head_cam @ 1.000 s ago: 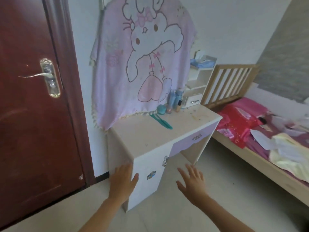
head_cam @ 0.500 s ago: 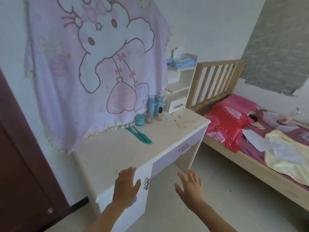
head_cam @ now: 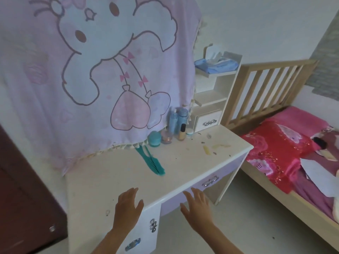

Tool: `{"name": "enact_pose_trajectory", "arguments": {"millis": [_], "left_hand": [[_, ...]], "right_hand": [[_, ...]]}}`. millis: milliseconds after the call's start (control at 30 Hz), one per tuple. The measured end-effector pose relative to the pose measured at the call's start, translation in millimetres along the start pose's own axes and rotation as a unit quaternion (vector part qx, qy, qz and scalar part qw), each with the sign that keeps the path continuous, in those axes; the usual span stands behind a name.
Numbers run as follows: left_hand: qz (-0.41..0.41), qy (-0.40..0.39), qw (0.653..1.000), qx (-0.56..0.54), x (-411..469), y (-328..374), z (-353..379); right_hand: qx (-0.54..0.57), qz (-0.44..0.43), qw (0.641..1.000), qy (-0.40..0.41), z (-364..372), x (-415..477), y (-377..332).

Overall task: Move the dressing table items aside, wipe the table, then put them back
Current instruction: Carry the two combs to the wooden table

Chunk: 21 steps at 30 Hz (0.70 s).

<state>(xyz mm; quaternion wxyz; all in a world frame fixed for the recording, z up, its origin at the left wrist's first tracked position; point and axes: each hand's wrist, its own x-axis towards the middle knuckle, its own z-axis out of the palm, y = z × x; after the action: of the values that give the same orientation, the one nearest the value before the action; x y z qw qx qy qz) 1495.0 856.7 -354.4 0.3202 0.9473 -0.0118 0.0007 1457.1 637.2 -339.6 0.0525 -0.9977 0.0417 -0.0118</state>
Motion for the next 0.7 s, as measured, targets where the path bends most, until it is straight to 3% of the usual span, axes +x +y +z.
{"name": "enact_pose_trajectory", "arguments": {"millis": [200,700], "left_hand": [[-0.071,0.011,0.997,-0.039,60,7,15],[-0.104,-0.051,0.993,0.007,149,17,36]], "right_hand": [[-0.005,-0.039,0.999,-0.011,7,68,-2],[0.030,-0.133,0.987,-0.085,23,175,-34]]}}
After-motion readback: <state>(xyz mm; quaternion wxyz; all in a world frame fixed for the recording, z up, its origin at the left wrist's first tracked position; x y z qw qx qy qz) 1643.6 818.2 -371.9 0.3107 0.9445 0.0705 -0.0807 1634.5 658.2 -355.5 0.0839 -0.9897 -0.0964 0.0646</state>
